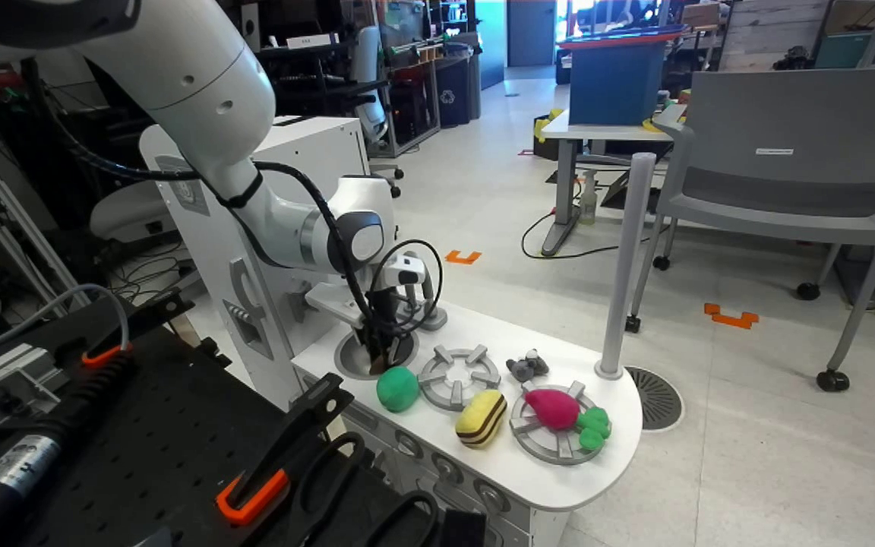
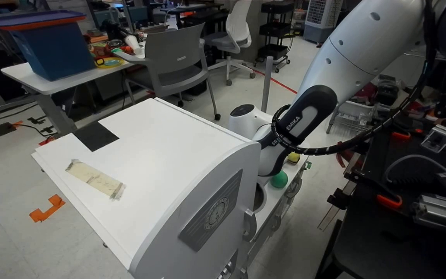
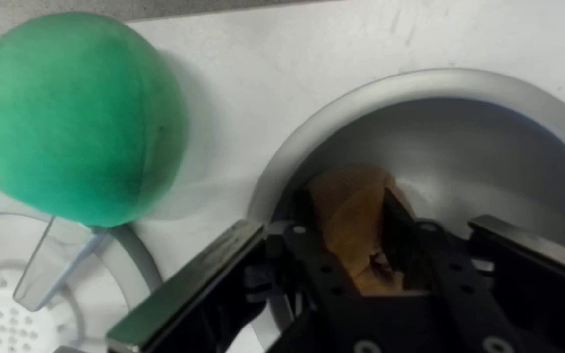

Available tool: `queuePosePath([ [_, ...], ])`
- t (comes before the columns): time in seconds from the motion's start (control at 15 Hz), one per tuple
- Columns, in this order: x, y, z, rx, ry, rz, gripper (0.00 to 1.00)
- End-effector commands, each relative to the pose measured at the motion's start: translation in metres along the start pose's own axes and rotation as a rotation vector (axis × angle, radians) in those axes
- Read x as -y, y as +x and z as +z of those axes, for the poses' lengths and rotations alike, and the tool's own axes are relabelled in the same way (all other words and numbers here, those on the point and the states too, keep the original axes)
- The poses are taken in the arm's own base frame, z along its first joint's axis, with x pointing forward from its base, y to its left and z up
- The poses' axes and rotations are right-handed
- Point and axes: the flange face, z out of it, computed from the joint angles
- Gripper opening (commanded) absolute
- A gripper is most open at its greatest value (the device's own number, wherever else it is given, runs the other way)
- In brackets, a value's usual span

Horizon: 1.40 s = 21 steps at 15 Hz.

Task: Remove the plushy from the sink and put it on the silver thing

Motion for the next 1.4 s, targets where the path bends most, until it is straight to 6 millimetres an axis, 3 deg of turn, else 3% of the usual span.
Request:
queuePosePath([
  [0.0,-0.006,0.006,-0.01,0.06,-0.033,0.066,0.05],
  [0.07,0.0,0.008,-0.015,0.066,-0.027,0.071,0.01],
  [0.13,0.003,0.011,-0.02,0.068,-0.024,0.071,0.05],
  [0.33,0.009,0.013,-0.023,0.098,-0.039,0.067,0.04],
  [0.6,0.002,0.001,-0.03,0.156,-0.038,0.097,0.04],
  [1.0,0.005,-0.011,-0.079,0.078,0.068,0.134,0.04],
  [1.33,-0.027,-0.002,-0.123,0.003,0.085,0.25,0.04],
])
